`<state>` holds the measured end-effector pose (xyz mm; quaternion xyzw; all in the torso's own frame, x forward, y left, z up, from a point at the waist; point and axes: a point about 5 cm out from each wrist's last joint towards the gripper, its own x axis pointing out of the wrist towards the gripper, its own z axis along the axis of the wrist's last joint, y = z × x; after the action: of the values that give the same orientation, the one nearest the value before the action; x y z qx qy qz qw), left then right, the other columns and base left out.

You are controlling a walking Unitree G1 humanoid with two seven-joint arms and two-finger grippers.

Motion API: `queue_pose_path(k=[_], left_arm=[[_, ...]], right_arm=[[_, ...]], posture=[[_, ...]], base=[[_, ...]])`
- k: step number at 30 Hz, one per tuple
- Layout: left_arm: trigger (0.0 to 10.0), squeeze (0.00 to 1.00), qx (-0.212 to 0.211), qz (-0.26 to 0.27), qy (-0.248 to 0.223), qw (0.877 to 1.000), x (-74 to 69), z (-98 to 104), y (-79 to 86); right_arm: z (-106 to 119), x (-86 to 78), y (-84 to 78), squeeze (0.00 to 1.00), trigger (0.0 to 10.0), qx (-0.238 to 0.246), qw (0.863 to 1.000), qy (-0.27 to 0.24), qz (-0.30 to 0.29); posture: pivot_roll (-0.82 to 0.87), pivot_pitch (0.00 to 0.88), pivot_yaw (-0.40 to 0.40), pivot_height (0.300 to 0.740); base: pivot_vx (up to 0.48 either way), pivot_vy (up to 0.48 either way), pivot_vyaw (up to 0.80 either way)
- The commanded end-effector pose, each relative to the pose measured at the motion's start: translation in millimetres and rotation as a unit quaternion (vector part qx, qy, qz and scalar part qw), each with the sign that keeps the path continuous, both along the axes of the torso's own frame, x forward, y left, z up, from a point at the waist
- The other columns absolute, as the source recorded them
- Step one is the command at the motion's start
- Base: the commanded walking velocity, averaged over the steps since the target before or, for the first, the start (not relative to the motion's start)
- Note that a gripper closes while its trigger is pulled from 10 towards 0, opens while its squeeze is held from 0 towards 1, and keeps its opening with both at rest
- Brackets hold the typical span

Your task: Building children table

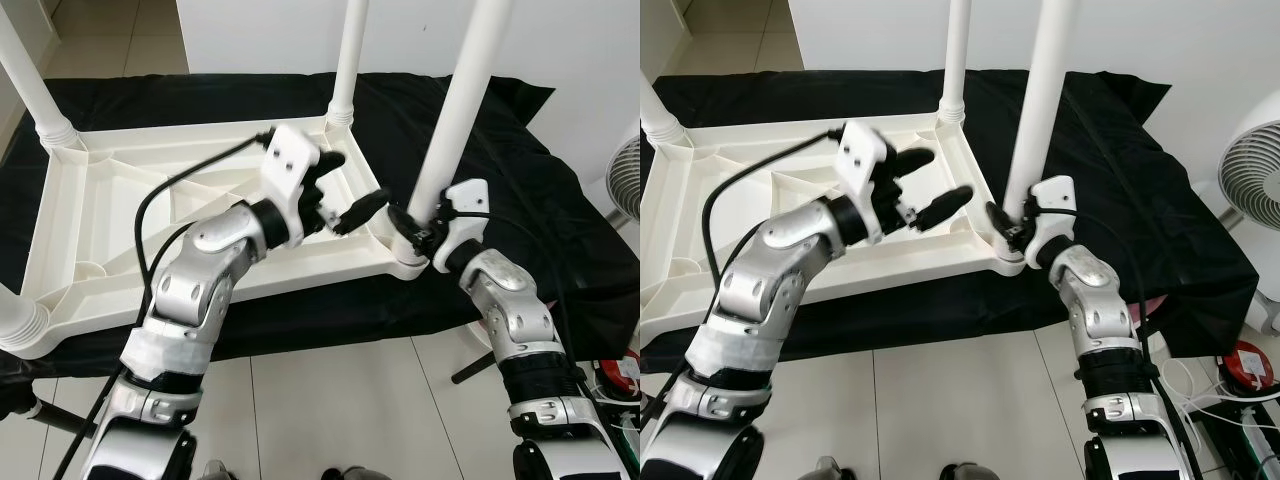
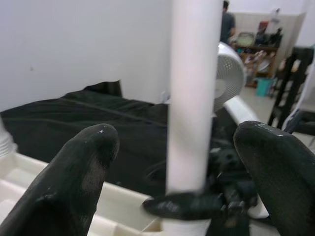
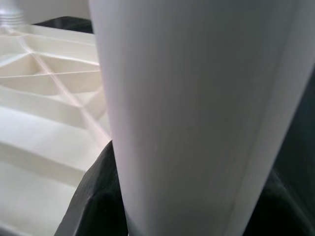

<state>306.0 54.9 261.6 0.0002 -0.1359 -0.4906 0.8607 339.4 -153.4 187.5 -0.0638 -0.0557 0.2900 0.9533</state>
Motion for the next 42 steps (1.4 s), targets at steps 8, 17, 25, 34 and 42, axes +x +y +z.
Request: queue_pose_path(k=[8, 17, 25, 34, 42], left_arm=[[10.0, 0.0, -0.035, -0.075, -0.009, 0.997, -5.4, 39, -8.9], [10.0, 0.0, -0.028, -0.086, -0.014, 0.996, -5.2, 47, -14.2], [10.0, 0.0, -0.013, -0.068, -0.002, 0.998, 1.9, 59, -19.2], [10.0, 0.0, -0.019, -0.038, 0.007, 0.999, 9.3, 76, -22.7], [0.0, 0.0, -0.024, -0.036, 0.027, 0.999, 12.0, 77, -21.1]], right_arm=[[18, 1.5, 7.4, 0.0, 10.0, -0.038, 0.999, -0.018, 0.034], [16, 0.7, 14.3, 0.0, 10.0, -0.055, 0.997, -0.012, 0.057], [16, -2.0, 21.6, 0.0, 10.0, -0.083, 0.992, -0.009, 0.097], [13, -3.1, 23.6, 0.0, 10.0, -0.113, 0.986, -0.001, 0.124], [14, -0.8, 20.9, 0.0, 10.0, -0.114, 0.986, 0.0, 0.118]], posture=[[0.03, 0.015, -0.074, 0.74], [0.03, 0.024, -0.072, 0.74], [0.04, 0.031, -0.07, 0.74], [0.04, 0.033, -0.077, 0.74], [0.04, 0.038, -0.079, 0.74]], base=[[0.0, 0.0, 0.0], [0.0, 0.0, 0.0], [0.0, 0.0, 0.0], [0.0, 0.0, 0.0], [0.0, 0.0, 0.0]])
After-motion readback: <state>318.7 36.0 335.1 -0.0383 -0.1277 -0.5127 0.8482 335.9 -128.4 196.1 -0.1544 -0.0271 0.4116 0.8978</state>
